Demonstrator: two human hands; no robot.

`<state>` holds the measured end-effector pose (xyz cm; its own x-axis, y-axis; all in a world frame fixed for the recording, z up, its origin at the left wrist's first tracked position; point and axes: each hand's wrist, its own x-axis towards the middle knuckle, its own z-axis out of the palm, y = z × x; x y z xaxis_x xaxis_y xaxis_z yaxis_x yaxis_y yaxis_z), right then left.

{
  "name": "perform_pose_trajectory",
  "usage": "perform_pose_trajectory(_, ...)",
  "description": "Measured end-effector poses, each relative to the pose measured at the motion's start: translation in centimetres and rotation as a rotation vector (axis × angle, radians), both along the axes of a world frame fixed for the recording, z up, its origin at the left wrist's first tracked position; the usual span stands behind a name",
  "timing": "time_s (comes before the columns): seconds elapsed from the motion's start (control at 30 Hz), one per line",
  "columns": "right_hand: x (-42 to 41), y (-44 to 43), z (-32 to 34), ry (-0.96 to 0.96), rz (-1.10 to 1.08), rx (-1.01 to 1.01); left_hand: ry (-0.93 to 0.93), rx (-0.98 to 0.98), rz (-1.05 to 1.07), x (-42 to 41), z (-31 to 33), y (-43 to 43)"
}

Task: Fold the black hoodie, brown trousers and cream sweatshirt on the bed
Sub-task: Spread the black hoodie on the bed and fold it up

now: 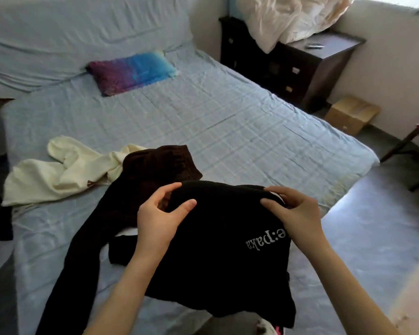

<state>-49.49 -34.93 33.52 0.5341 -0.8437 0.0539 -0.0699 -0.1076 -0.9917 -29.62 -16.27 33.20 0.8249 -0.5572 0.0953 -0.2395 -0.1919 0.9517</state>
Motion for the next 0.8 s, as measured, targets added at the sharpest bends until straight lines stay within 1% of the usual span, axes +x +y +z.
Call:
perform_pose_trajectory(0.23,-9.1,-12.3,0.4,0.059,-0.016,0.013,0.036,-0.013,-0.01,-8.8,-0.6,-12.7)
perform_pose_trajectory(0.4,-11.2,-20.9,1.7,0.103,0.019,-0.03,0.069,-0.018,0.016,-11.8,-0.4,-20.4)
perform_pose_trajectory(0.57,-8.9,-30.5,2.8,0.13,0.152,-0.095,0.039,-0.015,0.102,-10.8,-0.6,-27.8)
perform_pose_trajectory(0.8,-1.0,-43.0,3.4,0.193,0.328,-0.167,0.032,-0.017,0.249,-6.6,-0.9,-37.0)
